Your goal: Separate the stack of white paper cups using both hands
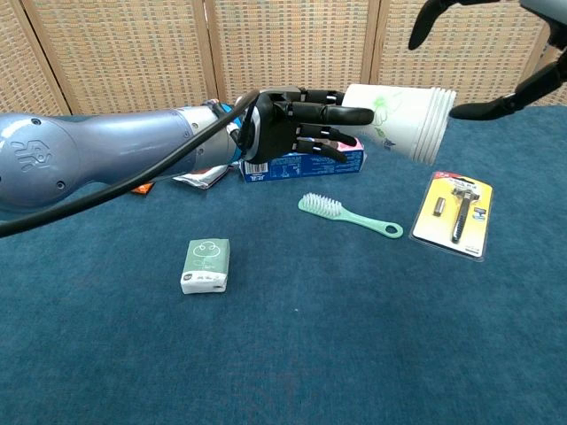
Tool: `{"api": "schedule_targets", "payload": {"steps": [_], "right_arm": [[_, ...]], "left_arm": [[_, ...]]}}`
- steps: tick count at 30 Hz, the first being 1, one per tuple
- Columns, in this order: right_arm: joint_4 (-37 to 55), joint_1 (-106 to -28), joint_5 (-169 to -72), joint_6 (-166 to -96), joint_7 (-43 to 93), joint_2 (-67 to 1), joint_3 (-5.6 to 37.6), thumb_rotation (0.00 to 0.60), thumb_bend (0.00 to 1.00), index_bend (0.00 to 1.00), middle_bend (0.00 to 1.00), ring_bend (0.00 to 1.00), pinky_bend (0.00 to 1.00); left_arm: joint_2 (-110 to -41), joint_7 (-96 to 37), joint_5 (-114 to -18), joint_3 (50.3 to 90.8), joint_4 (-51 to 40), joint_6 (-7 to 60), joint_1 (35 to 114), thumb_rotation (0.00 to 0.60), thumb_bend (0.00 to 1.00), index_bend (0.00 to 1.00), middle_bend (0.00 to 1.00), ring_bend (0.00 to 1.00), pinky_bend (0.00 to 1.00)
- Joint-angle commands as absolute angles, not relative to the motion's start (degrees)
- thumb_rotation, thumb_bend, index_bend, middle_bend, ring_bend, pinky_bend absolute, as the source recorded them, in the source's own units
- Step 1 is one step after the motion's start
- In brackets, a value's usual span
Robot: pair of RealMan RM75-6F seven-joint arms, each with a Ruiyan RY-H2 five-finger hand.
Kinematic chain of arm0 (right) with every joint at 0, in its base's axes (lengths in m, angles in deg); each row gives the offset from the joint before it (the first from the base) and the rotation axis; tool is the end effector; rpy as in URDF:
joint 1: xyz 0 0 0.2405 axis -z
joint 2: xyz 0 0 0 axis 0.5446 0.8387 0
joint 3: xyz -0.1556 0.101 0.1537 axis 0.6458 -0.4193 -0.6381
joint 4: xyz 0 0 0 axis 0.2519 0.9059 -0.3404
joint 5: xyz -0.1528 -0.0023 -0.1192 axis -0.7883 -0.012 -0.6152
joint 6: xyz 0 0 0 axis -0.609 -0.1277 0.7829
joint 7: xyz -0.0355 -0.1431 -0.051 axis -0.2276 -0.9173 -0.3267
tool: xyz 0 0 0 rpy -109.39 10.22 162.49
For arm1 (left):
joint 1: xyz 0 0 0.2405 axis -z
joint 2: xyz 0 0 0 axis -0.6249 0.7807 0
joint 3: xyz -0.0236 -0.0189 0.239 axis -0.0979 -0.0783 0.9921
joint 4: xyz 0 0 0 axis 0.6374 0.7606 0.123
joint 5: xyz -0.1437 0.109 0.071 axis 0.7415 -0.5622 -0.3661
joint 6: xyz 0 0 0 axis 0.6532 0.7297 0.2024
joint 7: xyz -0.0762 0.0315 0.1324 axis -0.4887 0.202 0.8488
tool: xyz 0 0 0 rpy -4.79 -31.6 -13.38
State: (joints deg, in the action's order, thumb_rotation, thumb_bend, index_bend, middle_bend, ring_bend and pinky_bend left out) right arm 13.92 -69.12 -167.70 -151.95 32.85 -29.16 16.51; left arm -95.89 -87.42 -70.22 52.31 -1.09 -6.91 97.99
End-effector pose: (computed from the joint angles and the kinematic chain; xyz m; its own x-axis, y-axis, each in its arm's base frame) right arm -0.1301 -0.3176 0.1062 0.3037 0.2551 0.9180 -0.5349 -0.7517 0.3859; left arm -0.0021 0.3859 -0.0708 -0.6402 0.6606 0.3922 0.6398 0.1757 0.7482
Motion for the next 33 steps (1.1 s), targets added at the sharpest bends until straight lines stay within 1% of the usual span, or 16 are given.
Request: {"api": "schedule_targets", "payload": {"steps": [1,4,7,12,19,26,33], "right_arm": [[14.56,-70.18,-167.61,-151.81,31.72,-30.16,16.56,0.6,0.38,0.4,0.19,0.16,0.24],[15.11,-71.0,-167.7,-151.39,30.56,-30.82,16.94,0.6,0.39,0.4,0.19,0.17,0.26],[16.22,-71.36,-167.74,-151.73,30.03,-31.34,17.53,0.6,0.38,0.4,0.2,0.17,0.26],[18.94,-71.1,-168.28,-154.17,29.72,-31.54,18.67,0.6,0.38,0.4,0.2,0.17,0.26],[20.13,-70.52,-168.28,-156.77,29.91,-31.17,19.56,0.6,0.38,0.4,0.2,0.17,0.26],[21.32,-70.12,-168.6,-157.67,29.49,-31.24,20.8,0.6,0.38,0.4,0.21,0.17,0.26],[23.73,-70.31,-168.76,-158.08,29.38,-33.08,21.96,0.6,0.38,0.4,0.2,0.17,0.26]], "left_arm": [[-96.24,-87.57,-69.85,51.98,-0.88,-7.26,97.94,0.6,0.1,0.5,0.48,0.44,0.45],[-96.53,-88.25,-69.53,51.45,-0.9,-7.52,97.66,0.6,0.1,0.5,0.48,0.44,0.45],[-96.61,-88.53,-69.68,51.12,-0.89,-7.7,97.4,0.6,0.11,0.5,0.48,0.44,0.45],[-95.9,-88.97,-70.82,51.02,-1.66,-8.05,96.68,0.6,0.11,0.5,0.48,0.44,0.45],[-95.26,-89.29,-72.14,51.3,-1.85,-8.29,96.04,0.6,0.12,0.5,0.48,0.44,0.45],[-94.92,-90.16,-72.62,51.12,-2.16,-8.13,95.44,0.6,0.12,0.5,0.48,0.44,0.45],[-94.28,-91.82,-73.33,50.54,-3.32,-8.01,94.87,0.6,0.12,0.5,0.48,0.44,0.45]]}}
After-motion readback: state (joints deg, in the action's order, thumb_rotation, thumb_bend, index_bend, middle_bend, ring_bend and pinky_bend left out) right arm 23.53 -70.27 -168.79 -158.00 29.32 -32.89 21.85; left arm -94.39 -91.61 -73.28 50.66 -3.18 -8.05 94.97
